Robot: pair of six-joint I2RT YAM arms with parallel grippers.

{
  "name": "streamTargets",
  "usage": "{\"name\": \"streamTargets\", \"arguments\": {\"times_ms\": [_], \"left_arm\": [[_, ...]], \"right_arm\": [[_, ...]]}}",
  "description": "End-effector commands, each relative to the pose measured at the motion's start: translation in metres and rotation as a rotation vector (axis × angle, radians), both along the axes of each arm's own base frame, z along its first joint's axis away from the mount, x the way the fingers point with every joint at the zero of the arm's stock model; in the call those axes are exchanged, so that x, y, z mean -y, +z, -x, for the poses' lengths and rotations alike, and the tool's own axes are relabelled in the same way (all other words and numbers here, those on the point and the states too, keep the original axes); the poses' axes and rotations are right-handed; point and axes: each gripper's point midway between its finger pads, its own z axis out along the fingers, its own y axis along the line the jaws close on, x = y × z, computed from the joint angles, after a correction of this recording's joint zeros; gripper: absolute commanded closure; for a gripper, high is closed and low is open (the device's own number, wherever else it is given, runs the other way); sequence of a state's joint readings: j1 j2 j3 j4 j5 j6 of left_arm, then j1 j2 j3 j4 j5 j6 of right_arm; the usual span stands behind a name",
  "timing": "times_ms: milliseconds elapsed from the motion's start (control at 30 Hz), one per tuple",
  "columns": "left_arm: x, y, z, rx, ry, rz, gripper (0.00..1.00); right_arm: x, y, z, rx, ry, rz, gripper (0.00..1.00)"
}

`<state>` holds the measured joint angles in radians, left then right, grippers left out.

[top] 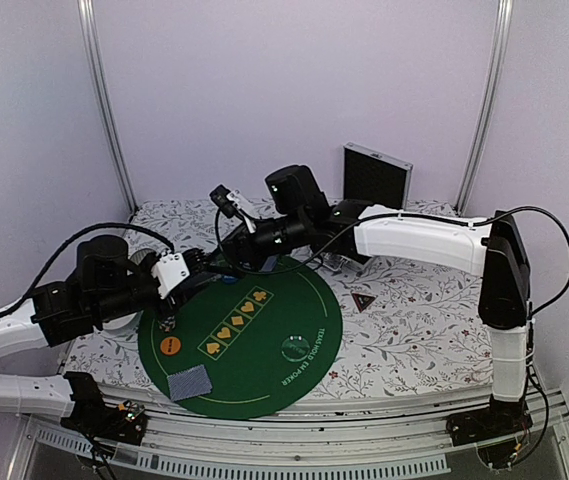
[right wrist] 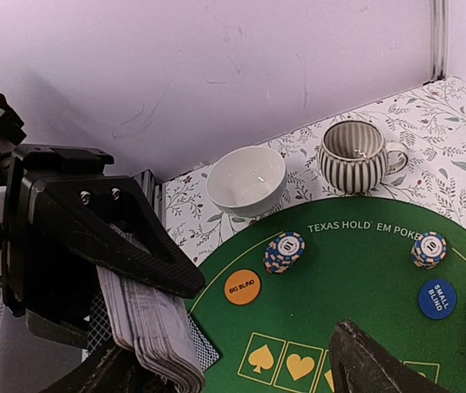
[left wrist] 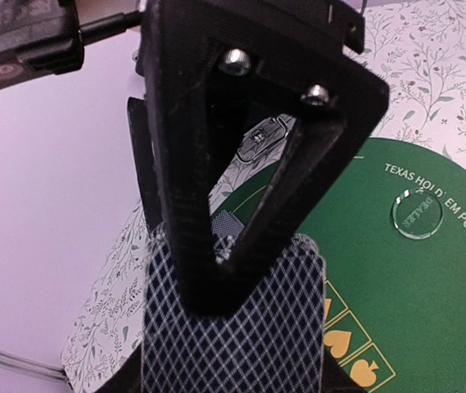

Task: Distribute texas hold em gaming equipment
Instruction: Pick up the poker card from the face-down deck piles.

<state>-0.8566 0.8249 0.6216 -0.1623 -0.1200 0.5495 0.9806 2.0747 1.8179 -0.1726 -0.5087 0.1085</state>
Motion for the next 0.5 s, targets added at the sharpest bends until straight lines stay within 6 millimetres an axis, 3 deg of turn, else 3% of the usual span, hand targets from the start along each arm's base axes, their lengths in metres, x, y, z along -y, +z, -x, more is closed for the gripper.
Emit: {"name": "streamTargets", "arguments": {"times_ms": [0,267,467], "left_arm": [[0.006,0.011,0.004,0.025,-0.032,0.038,0.57],[0.006,0.011,0.005,0.025,-0.032,0.038,0.57],[0.006,0.009,0.004,0.022,-0.03,0.034,0.57]], "right_arm": [[0.018,0.01,-0.014,0.056,-0.081,0.038,0.23],[0.022,0.018,-0.009,0.066,-0.063,0.042,0.38],[0.023,0.028,0.0,0.063,-0.022,0.022,0.58]]}}
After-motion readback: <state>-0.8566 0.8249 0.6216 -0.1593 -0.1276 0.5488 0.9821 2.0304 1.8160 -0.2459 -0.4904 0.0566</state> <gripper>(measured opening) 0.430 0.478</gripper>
